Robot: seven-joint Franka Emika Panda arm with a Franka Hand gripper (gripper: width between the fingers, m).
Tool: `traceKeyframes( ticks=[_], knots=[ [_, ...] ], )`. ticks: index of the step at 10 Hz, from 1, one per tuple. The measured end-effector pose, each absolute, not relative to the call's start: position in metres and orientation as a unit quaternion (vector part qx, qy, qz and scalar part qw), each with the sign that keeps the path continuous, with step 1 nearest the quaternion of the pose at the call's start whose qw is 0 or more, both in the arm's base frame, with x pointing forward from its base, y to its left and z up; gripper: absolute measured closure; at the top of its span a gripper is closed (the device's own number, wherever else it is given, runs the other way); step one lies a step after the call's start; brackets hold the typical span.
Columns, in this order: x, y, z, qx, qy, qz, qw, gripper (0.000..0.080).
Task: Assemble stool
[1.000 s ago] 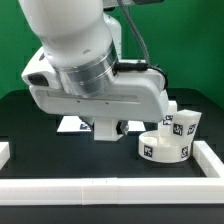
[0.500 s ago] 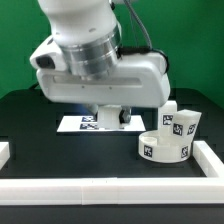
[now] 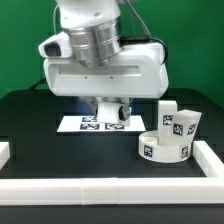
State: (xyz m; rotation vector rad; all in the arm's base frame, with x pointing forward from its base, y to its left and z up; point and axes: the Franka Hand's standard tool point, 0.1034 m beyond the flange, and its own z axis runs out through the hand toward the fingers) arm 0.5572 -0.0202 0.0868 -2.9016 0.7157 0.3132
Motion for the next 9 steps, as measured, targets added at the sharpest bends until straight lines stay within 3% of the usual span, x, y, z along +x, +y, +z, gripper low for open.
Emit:
traceKeyframes(
  ticks=[3,5,7,9],
  knots=[
    [0.561,-0.017,0.086,-0.971,0.235,-0.007,0.047,0.0474],
    [0.540,-0.006,0.086,-0.971,0.225,-0.070,0.032,0.0474],
    [0.534,0.005,0.102,-0.963,0.224,-0.145,0.026,0.0473],
    [0.537,0.005,0.100,-0.955,0.214,-0.205,0.012,0.0473]
  ],
)
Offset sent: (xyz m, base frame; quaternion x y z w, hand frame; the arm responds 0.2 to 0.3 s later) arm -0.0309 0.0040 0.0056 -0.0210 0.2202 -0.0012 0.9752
